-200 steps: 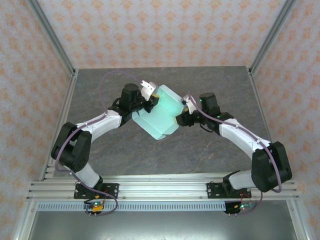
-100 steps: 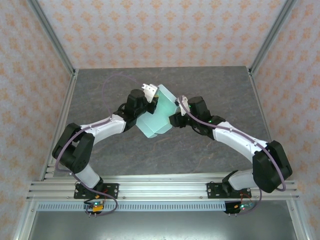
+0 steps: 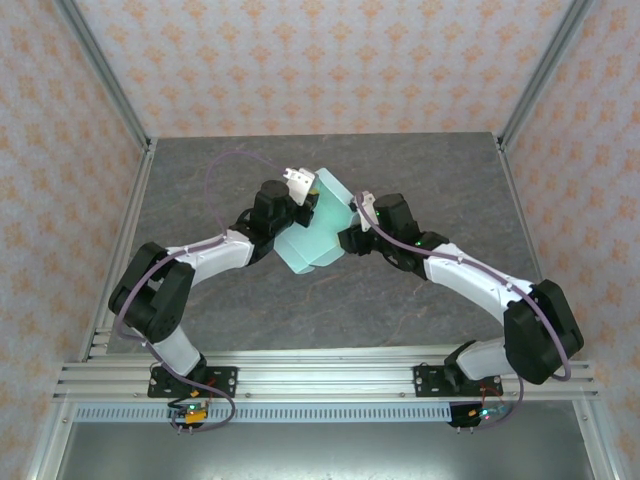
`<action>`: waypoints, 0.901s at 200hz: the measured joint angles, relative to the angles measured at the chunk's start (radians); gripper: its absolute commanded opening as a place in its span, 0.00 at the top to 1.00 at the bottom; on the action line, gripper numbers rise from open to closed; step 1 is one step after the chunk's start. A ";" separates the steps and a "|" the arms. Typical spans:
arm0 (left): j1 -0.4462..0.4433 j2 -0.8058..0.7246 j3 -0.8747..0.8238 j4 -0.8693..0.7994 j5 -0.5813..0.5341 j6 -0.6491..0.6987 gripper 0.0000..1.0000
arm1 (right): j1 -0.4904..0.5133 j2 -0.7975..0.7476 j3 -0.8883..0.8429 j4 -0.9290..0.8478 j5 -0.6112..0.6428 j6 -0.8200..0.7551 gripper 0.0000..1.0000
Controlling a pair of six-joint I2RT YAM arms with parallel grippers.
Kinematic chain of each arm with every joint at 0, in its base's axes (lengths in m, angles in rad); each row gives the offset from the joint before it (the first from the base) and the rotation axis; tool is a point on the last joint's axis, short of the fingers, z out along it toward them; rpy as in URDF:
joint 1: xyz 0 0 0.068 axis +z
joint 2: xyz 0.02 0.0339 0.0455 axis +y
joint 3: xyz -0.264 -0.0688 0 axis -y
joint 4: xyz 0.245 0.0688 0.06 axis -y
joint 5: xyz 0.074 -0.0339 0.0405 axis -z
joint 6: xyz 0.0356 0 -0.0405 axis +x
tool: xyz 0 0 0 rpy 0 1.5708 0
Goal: Fold the paper box
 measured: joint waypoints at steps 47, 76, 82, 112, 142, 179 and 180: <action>0.006 0.002 0.003 0.001 0.008 -0.001 0.78 | 0.010 0.000 0.000 0.001 -0.008 0.000 0.66; 0.006 0.021 0.006 0.018 0.021 -0.013 0.74 | 0.013 0.000 0.000 0.000 -0.008 0.001 0.66; 0.006 0.023 0.006 0.020 0.023 -0.015 0.74 | 0.013 0.000 0.000 -0.001 -0.008 0.001 0.66; 0.006 0.026 0.006 0.030 0.026 -0.023 0.75 | 0.013 0.000 0.000 -0.003 -0.008 0.001 0.66; 0.006 0.026 0.006 0.030 0.010 -0.021 0.97 | 0.013 0.000 0.000 -0.003 -0.011 0.005 0.66; 0.001 0.026 0.006 0.030 -0.031 -0.028 1.00 | 0.033 0.003 0.000 0.008 0.030 0.021 0.65; 0.000 0.026 0.006 0.030 -0.033 -0.028 1.00 | 0.035 0.003 0.000 0.008 0.034 0.023 0.65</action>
